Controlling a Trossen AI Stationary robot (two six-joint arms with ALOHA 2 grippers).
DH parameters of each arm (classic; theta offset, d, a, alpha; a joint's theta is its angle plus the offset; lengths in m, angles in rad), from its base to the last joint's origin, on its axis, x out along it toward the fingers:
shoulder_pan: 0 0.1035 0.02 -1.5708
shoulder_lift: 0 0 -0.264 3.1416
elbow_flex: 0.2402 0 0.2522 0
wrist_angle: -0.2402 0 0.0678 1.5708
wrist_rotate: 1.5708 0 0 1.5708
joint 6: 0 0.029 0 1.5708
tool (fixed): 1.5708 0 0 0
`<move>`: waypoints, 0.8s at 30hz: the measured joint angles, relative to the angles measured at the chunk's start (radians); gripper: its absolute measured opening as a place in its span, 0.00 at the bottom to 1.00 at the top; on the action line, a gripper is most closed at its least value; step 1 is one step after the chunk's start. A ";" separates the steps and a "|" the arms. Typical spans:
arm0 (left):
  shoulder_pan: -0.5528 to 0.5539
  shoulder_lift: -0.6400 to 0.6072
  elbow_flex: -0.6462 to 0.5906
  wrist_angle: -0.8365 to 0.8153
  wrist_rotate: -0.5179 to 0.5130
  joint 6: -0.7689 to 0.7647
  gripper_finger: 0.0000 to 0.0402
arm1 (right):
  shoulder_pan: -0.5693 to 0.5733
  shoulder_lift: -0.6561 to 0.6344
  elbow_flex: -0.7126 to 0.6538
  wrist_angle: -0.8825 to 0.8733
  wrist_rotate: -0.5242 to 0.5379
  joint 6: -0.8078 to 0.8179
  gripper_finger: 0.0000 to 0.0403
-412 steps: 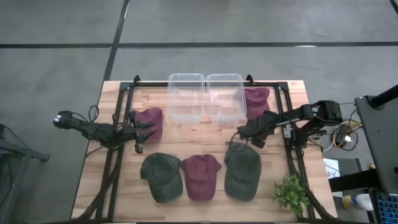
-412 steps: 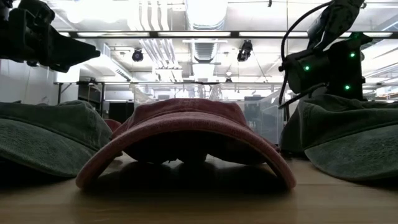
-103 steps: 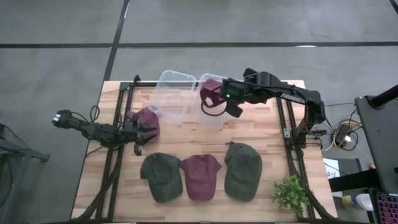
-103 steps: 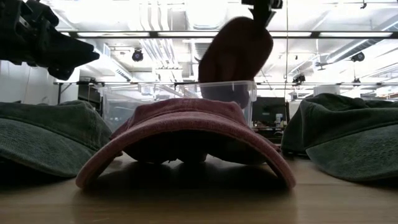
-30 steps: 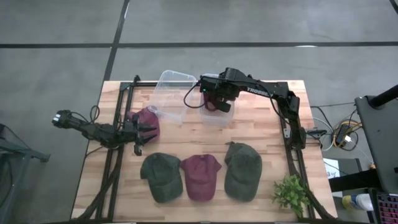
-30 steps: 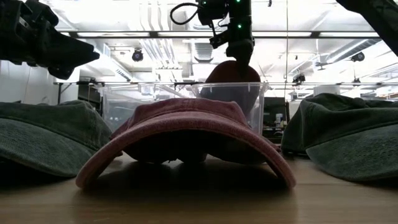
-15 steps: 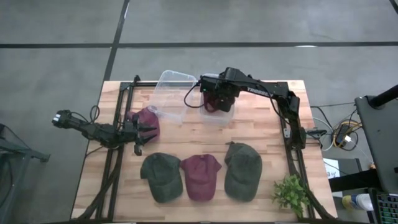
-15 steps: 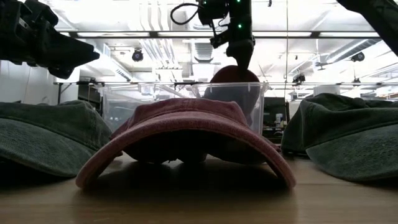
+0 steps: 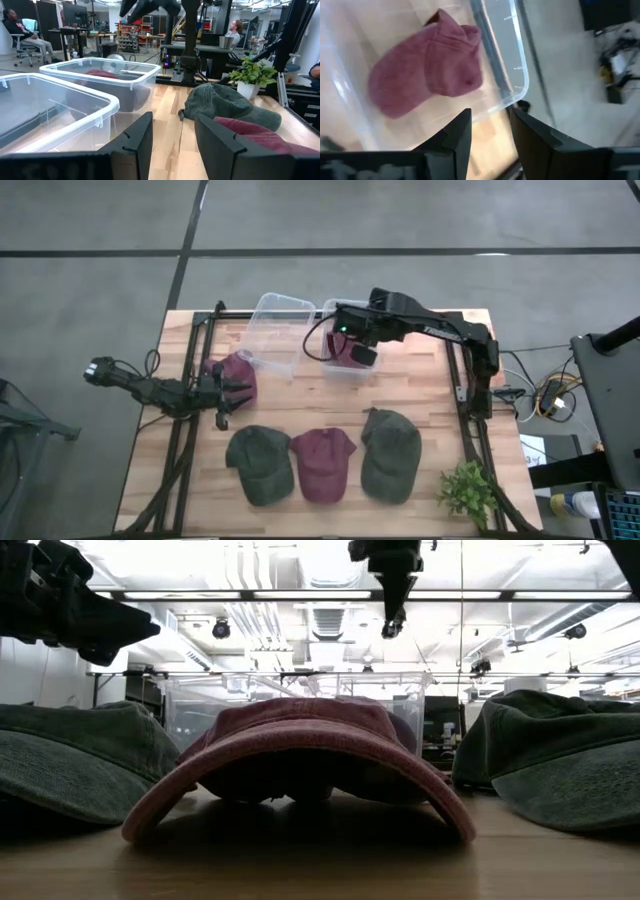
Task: Pick & Place hat
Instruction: Put the bottom red cap into the right transparent bin
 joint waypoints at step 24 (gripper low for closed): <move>0.000 0.000 0.000 0.000 0.000 0.008 0.35 | 0.322 -0.039 0.000 0.009 -0.321 0.096 0.13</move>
